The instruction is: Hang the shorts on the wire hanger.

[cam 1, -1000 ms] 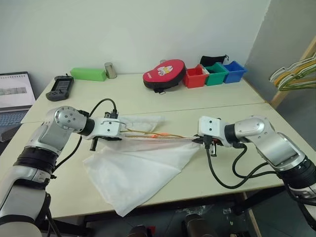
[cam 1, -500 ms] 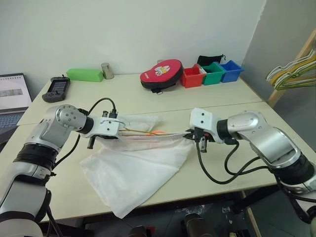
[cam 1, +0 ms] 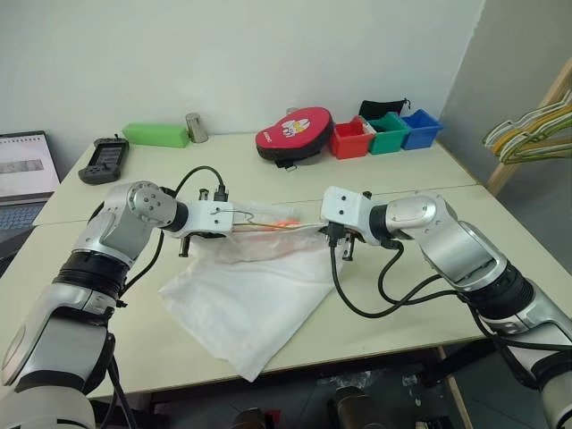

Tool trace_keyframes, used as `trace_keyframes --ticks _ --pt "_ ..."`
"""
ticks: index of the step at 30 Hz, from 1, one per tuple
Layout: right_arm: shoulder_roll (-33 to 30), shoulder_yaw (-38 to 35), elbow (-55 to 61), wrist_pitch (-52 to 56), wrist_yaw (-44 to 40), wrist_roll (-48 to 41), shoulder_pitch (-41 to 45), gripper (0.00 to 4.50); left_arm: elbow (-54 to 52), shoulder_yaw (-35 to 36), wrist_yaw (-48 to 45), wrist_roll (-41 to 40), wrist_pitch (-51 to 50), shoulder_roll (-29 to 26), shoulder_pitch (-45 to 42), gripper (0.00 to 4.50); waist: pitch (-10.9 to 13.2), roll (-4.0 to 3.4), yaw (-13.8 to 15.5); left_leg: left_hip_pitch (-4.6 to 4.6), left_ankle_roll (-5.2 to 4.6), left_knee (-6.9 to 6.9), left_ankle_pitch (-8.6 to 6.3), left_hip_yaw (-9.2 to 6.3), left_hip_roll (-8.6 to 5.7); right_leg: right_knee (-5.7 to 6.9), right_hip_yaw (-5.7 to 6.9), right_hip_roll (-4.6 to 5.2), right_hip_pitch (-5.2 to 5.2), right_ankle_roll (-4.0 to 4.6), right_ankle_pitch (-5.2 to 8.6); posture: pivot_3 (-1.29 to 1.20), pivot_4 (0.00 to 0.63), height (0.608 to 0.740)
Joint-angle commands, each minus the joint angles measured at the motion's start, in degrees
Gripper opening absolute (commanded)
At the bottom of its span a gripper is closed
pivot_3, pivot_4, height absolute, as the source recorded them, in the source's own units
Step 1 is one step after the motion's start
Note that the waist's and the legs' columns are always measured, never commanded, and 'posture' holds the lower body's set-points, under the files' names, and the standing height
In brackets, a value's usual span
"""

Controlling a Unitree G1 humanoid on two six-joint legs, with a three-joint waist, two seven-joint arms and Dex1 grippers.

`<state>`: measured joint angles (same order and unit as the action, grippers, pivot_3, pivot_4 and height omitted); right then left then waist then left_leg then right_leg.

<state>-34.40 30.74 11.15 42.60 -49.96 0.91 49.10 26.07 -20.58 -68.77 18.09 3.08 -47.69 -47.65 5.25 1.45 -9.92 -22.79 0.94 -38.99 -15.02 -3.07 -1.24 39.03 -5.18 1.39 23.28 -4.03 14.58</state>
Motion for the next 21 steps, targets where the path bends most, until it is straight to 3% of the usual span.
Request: trace_keyframes --ticks 1,6,7,21 --pt "1.8 0.2 -0.9 -3.2 0.4 2.4 2.5 0.06 -6.0 1.7 0.7 -0.8 -2.3 1.0 -0.5 0.00 0.0 0.00 -0.1 0.00 0.00 0.00 0.00 -0.01 0.00 0.01 0.00 0.00 0.00 0.00 0.00 -0.13 0.016 0.740" --pt "3.6 0.8 -3.8 -5.7 -0.3 4.6 2.8 0.06 -7.7 2.1 2.3 -0.7 -4.3 2.4 -0.4 0.00 0.0 0.00 -0.2 0.02 0.00 0.00 0.00 -0.02 0.00 0.04 0.00 0.00 0.00 0.01 0.00 -0.13 0.018 0.740" --pt "3.9 0.8 -4.2 -6.1 -0.4 5.0 2.8 0.61 -7.7 2.2 2.6 -0.7 -4.5 2.5 -0.3 0.00 0.0 0.00 -0.3 0.02 0.00 0.00 0.00 -0.02 0.00 0.04 0.00 0.00 0.00 0.01 -0.01 -0.13 0.018 0.740" --pt "-1.4 -4.1 2.2 -1.0 -8.0 2.5 1.6 3.49 -6.2 2.5 3.9 -0.4 -3.8 2.1 0.7 0.00 0.0 0.00 -0.4 0.01 0.00 0.00 0.00 -0.08 -0.01 0.04 0.04 0.02 0.00 0.01 -0.01 -0.13 0.026 0.740"
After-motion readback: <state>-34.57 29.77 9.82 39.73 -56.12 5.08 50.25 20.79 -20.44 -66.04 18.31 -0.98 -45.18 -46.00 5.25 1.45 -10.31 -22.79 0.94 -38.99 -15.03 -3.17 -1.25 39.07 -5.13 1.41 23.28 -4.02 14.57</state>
